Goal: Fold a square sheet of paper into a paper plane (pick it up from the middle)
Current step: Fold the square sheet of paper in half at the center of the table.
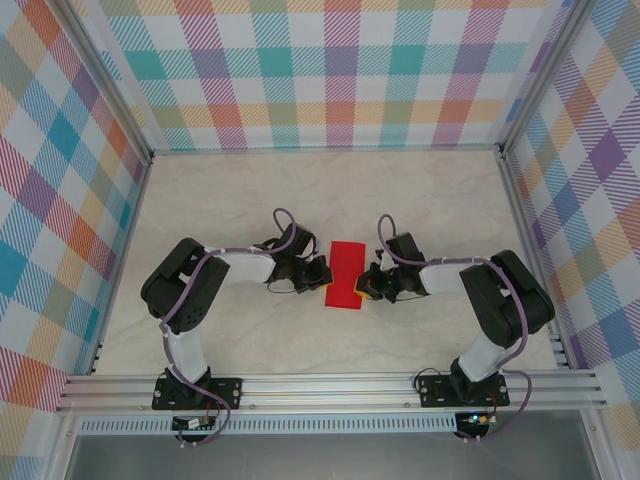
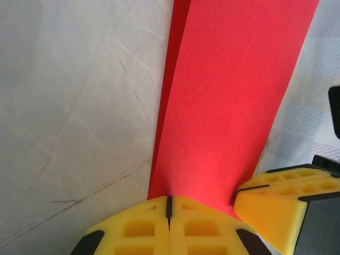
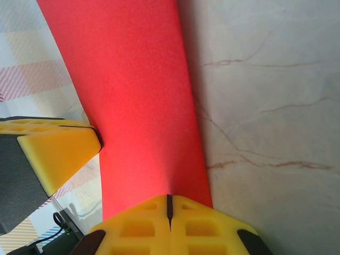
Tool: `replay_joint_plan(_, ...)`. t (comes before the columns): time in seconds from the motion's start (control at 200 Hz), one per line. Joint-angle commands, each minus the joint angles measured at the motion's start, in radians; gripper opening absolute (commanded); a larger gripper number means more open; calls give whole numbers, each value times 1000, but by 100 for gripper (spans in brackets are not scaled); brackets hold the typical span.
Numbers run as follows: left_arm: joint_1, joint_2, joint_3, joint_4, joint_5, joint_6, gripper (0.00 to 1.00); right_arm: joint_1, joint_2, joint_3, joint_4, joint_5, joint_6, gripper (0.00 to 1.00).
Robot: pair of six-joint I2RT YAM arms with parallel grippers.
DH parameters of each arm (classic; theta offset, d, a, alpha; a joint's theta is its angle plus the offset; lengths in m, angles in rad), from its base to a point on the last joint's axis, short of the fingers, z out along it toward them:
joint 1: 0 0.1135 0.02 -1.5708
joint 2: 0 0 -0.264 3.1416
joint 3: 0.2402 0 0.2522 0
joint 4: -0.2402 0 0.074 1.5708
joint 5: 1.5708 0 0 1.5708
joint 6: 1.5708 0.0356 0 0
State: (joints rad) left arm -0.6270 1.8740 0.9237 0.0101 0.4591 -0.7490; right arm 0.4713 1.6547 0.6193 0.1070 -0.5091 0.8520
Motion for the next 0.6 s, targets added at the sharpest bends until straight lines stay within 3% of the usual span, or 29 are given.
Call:
replay_joint_plan(0.0, -2, 122, -92, -225, -217, -13, 0, 13, -21, -41, -81, 1, -28, 4)
replay_joint_plan(0.15, -1, 125, -92, -222, -217, -14, 0, 14, -89, -61, -139, 5, -73, 4)
replay_joint_plan(0.27, -2, 129, -89, -219, -215, -14, 0, 51, -114, -52, -88, -9, -87, 4)
replay_joint_plan(0.595, -5, 131, -87, -220, -214, -15, 0, 70, -44, 2, -106, 30, -106, 5)
